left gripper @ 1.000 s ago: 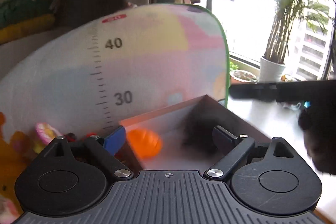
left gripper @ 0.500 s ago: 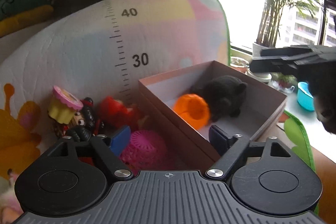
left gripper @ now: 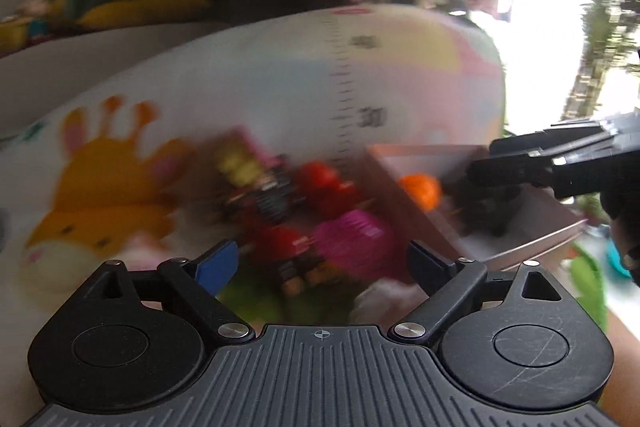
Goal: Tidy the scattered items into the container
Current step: 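Grasp the red-and-brown toy figure with the right tool while the left tool grasps the pink lace cloth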
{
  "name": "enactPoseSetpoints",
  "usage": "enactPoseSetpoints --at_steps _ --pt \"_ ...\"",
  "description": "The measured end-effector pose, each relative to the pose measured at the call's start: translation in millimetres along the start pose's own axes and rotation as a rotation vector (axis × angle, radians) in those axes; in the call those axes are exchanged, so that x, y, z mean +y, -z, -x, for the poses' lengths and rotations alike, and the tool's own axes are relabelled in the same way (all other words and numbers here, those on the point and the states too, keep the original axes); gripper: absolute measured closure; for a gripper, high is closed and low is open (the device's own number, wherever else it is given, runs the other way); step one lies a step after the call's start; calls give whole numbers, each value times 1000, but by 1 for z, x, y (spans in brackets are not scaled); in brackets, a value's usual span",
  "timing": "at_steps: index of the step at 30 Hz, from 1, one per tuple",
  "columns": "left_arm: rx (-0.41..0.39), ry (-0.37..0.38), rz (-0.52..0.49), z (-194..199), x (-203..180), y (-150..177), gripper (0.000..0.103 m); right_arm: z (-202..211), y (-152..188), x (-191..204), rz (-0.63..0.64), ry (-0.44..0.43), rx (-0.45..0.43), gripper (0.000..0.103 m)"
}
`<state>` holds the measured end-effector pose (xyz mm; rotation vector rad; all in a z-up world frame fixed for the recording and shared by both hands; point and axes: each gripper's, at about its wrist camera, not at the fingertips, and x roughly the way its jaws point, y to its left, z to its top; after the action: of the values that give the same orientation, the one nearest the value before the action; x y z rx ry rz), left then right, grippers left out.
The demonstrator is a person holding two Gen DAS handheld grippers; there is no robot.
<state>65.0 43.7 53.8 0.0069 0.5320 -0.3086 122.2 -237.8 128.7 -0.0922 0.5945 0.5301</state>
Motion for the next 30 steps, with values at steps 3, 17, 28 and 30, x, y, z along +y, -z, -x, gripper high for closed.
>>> enactPoseSetpoints --at_steps 3,17,28,30 --pt "5 -11 2 14 11 10 7 -39 -18 29 -11 -58 70 41" --pt "-91 118 -94 60 17 44 5 -173 -29 96 168 104 331 52" --pt "10 115 -191 35 -14 56 5 -67 -12 86 81 -88 203 59" --pt "21 112 -215 30 -23 57 5 -48 -7 78 60 -102 186 59"
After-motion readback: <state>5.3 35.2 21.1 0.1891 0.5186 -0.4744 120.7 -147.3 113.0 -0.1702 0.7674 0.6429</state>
